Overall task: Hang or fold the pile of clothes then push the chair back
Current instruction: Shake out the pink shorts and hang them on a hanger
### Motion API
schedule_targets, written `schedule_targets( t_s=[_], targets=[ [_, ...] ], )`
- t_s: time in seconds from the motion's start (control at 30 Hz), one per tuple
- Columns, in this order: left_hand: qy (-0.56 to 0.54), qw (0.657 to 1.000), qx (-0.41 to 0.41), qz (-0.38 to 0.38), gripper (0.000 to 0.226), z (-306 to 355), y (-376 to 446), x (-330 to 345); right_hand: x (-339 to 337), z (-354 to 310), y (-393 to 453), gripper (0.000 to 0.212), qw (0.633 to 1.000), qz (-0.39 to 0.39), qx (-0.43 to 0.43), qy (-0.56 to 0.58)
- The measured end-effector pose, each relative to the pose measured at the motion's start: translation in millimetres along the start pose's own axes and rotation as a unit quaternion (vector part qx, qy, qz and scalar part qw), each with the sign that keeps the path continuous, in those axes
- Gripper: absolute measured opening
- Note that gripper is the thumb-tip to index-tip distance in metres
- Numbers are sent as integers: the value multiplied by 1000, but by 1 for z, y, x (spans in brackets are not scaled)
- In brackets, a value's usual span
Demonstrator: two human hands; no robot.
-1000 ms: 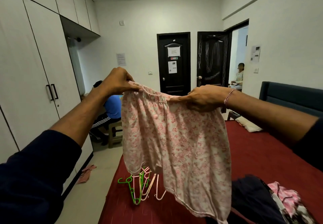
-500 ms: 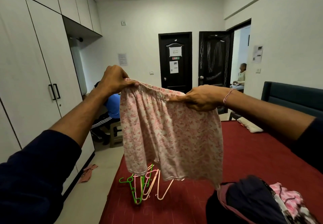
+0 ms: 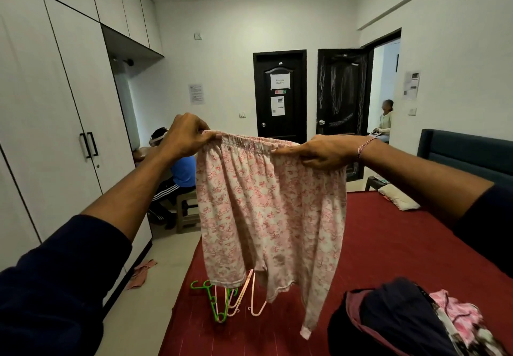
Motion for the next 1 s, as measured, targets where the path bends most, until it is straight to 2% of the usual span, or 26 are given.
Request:
schedule_targets(
  t_s=[0.07, 0.23, 0.37, 0.43, 0.5, 0.53, 0.6, 0.7, 0.8, 0.87, 1.0],
  targets=[
    [-4, 1000, -4, -5, 35, -3, 0, 3, 10, 11, 6, 54, 1000, 7, -1, 2],
    [-22, 1000, -6, -4, 38, -6, 2, 9, 2, -11, 0, 63, 998, 17, -3, -64],
    [-50, 999, 13, 3, 35, 10, 4, 16, -5, 2, 6, 62, 990, 46, 97, -90],
    [-61, 998, 29, 4, 30, 21, 5, 23, -7, 6, 9, 50, 991, 49, 120, -14],
    [-58, 997, 54, 4, 23, 36, 3, 30, -10, 10, 11, 19, 985, 58, 131, 92],
    [-54, 996, 68, 1, 21, 44, 1, 35, -8, 14, 13, 11, 976, 57, 142, 154],
    [-57, 994, 95, -7, 19, 57, -3, 44, -4, 20, 13, 12, 945, 70, 154, 279],
    [-80, 988, 130, -2, 23, 71, -8, 59, 4, 21, 14, 12, 870, 96, 162, 456],
    [-105, 985, 134, -7, 35, 80, -12, 72, 12, 16, 21, 23, 799, 90, 160, 573],
    [-112, 984, 140, -10, 37, 87, -14, 78, 15, 13, 22, 22, 757, 96, 163, 625],
    [-138, 981, 136, 2, 32, 93, -20, 82, 22, 17, 23, 21, 732, 118, 181, 646]
  ],
)
Point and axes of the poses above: each hand's wrist, its own y-axis towards the middle knuckle, its own x-axis out of the palm, z = x × y, the point moved 10 cm from there along y, towards the middle knuckle, and after that the axes turned 9 degrees about -z, right-handed, at the moved point
